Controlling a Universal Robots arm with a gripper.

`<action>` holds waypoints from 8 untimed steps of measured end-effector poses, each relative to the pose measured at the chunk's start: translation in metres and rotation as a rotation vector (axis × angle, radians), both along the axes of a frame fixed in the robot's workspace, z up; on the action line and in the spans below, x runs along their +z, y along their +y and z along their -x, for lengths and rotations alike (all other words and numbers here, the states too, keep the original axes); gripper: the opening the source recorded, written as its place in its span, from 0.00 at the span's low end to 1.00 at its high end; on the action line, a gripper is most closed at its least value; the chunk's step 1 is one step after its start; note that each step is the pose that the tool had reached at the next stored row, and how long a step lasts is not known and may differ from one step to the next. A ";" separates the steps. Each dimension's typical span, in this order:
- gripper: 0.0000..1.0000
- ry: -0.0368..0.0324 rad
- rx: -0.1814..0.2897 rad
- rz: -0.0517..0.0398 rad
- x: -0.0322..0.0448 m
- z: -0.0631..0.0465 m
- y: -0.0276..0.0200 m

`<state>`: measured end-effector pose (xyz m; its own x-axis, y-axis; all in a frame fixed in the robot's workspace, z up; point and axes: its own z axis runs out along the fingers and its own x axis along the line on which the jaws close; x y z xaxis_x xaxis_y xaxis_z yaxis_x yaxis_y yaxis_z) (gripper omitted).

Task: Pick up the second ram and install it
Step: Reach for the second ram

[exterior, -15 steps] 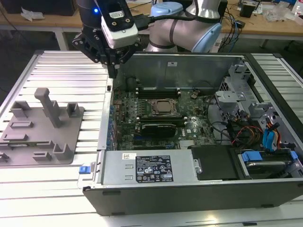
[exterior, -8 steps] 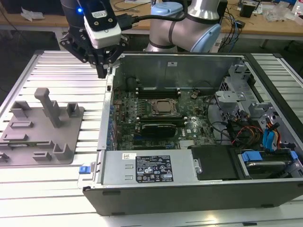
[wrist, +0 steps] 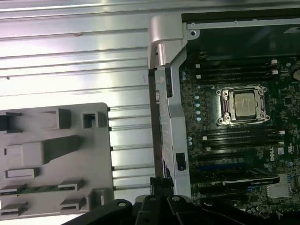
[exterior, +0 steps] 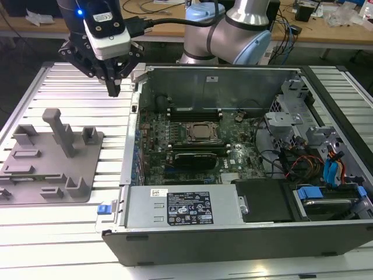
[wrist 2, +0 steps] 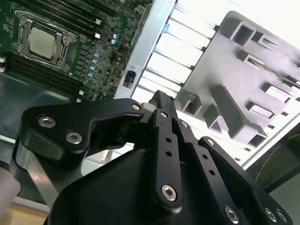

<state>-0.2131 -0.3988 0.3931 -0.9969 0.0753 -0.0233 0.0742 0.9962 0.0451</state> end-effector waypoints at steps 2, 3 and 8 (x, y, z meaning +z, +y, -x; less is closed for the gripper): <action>0.08 0.0000 0.000 0.0000 0.0000 0.002 0.0000; 0.08 0.0000 0.000 0.0000 0.0000 0.003 0.0000; 0.08 0.0000 0.000 0.0000 0.0000 0.011 0.0000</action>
<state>-0.2240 -0.3989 0.3931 -0.9969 0.0752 -0.0233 0.0741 0.9962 0.0451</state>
